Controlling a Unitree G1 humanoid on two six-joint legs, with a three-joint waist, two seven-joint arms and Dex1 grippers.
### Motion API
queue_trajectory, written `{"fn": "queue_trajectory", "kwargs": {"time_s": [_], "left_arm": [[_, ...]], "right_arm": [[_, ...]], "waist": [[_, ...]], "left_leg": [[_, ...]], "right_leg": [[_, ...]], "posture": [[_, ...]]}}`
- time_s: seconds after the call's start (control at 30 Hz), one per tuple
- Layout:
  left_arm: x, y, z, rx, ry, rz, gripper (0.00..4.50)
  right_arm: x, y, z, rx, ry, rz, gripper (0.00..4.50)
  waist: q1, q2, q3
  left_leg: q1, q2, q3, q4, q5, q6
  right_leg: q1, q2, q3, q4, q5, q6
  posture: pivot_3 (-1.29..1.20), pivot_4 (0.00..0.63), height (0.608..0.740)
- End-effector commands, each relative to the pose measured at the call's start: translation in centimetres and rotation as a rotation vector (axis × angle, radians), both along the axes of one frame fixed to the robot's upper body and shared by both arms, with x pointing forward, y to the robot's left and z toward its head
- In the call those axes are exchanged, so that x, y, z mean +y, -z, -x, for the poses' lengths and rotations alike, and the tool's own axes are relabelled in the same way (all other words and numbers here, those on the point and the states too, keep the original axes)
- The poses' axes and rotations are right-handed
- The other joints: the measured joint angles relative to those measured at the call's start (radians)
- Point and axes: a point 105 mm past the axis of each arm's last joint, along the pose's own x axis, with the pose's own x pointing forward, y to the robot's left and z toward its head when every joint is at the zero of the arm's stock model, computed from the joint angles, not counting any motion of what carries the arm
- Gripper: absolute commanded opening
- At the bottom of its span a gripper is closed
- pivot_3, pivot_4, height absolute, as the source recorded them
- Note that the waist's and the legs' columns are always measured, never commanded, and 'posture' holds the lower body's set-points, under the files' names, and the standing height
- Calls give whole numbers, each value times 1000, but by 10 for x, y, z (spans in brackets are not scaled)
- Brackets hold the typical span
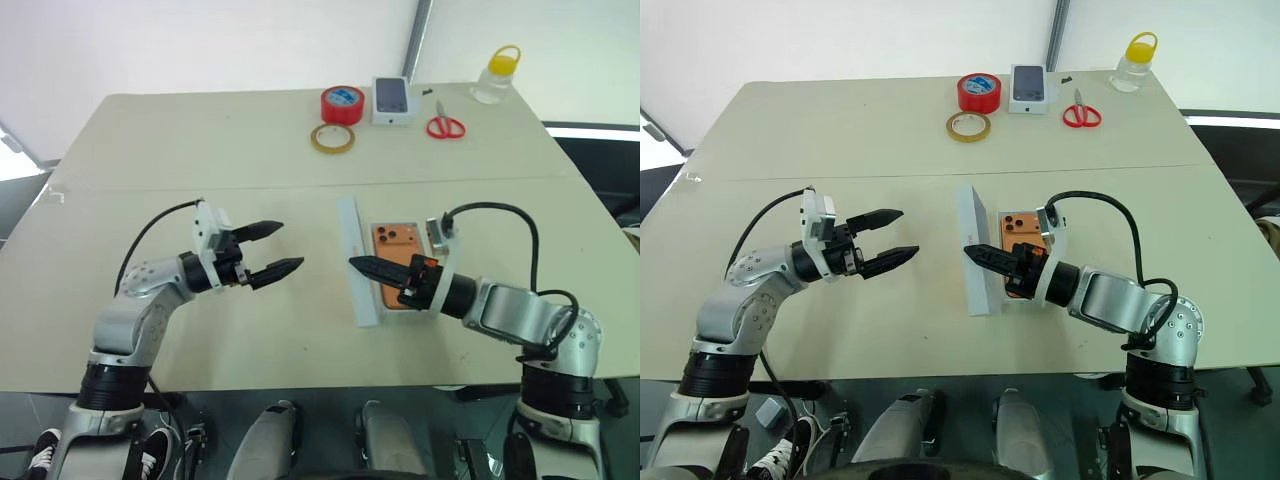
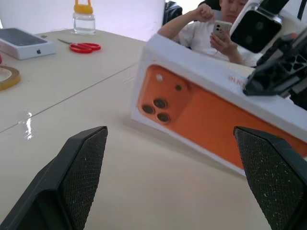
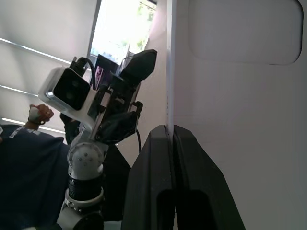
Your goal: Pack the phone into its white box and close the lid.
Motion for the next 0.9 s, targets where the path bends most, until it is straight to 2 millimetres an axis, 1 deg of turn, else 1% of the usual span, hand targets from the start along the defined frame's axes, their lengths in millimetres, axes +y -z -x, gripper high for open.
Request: {"fn": "queue_trajectory", "kwargs": {"time_s": [0.03, 0.07, 0.13, 0.2, 0.27, 0.43, 0.53, 0.6, 0.7, 0.73, 0.8, 0.9], "left_arm": [[-8, 2, 5, -9, 20, -5, 3590], [-10, 4, 6, -9, 22, -9, 3173], [-19, 6, 7, 19, 36, 24, 2096], [-29, 11, 6, 2, 25, 17, 1167], [-37, 17, 4, 8, 18, 22, 53], [-56, 25, -10, 4, -39, 29, 15], [-67, 26, -12, 6, -34, 49, 15], [-74, 28, -16, 10, -39, 55, 15], [-85, 30, -21, 4, -39, 55, 15], [-88, 31, -23, 13, -36, 62, 2], [-96, 30, -26, 16, -33, 79, 0], [-102, 28, -29, 24, -30, 98, 0]], "right_arm": [[5, -19, -5, -41, 9, -43, 0], [6, -20, -7, -40, 13, -46, 0], [9, -20, -10, -31, 23, -45, 0], [10, -18, -13, -17, 26, -34, 0], [11, -16, -15, -3, 27, -36, 0], [7, -4, -21, 44, 46, 26, 0], [1, -5, -28, 51, 69, 40, 0], [-4, 0, -33, 60, 93, 73, 0], [-5, 1, -34, 66, 91, 71, 0], [-6, 1, -36, 79, 96, 58, 286], [-15, 2, -47, 82, 149, 65, 842], [-26, -2, -55, 56, 189, 84, 2356]], "waist": [[0, 0, 0], [-1, 0, 0], [5, 0, 0], [9, 0, 0], [13, 0, 0], [15, -1, 0], [14, -1, 0], [14, -1, 0], [15, -1, 0], [14, -1, 0], [14, -1, 0], [15, -1, 0]], "left_leg": [[0, 0, 0, 0, 0, 0], [0, 0, 0, 0, 0, 0], [0, 0, 0, 0, 0, 0], [0, 0, 0, 0, 0, 0], [0, 0, 0, 0, 0, 0], [0, 0, 0, 0, 0, 0], [0, 0, 0, 0, 0, 0], [0, 0, 0, 1, 0, 0], [0, 0, 0, 1, 0, 0], [0, 0, 0, 1, 0, 0], [0, 0, 0, 1, 0, 1], [0, -1, 0, 2, 0, 1]], "right_leg": [[1, 0, 0, 0, 0, 0], [1, 1, 0, 0, 0, 0], [0, 1, 0, 0, 0, 0], [1, 0, 0, -1, 0, 0], [1, 0, 0, -1, 0, 0], [1, 0, 0, -1, 0, 0], [1, 0, -1, -1, 0, 0], [1, 0, -1, -1, 0, 0], [2, 0, -1, -1, 0, 0], [2, 0, -1, -1, 0, 0], [2, 0, -1, -1, 0, 0], [2, 0, -1, -1, 0, 0]], "posture": [[0, 150, 740], [0, 150, 740], [0, 150, 740], [0, 150, 740], [0, 150, 740], [0, 150, 740], [0, 150, 740], [0, 150, 740], [0, 150, 740], [0, 150, 740], [0, 150, 740], [0, 150, 740]]}}
